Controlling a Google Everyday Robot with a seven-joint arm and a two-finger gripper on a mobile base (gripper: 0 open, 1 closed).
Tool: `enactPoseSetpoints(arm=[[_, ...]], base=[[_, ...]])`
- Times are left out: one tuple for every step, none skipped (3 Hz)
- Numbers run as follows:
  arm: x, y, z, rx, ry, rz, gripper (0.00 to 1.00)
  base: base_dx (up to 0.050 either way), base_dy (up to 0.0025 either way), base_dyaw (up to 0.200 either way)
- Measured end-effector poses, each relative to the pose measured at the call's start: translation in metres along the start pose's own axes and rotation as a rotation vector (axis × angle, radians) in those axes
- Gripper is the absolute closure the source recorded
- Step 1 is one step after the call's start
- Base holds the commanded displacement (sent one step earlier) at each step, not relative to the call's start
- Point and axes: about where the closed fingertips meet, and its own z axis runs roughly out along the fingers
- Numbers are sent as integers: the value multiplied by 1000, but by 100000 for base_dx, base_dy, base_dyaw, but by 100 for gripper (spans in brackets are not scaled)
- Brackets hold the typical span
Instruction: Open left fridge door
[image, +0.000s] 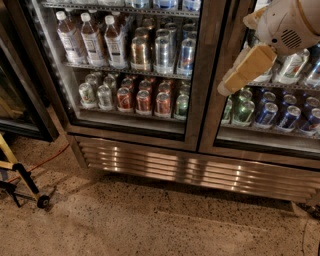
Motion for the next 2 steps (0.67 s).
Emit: enactPoseSetpoints(arm=[[0,0,0,0,0,0,0],[2,-7,2,38,-31,28,0]], base=[[0,0,0],[0,0,0]])
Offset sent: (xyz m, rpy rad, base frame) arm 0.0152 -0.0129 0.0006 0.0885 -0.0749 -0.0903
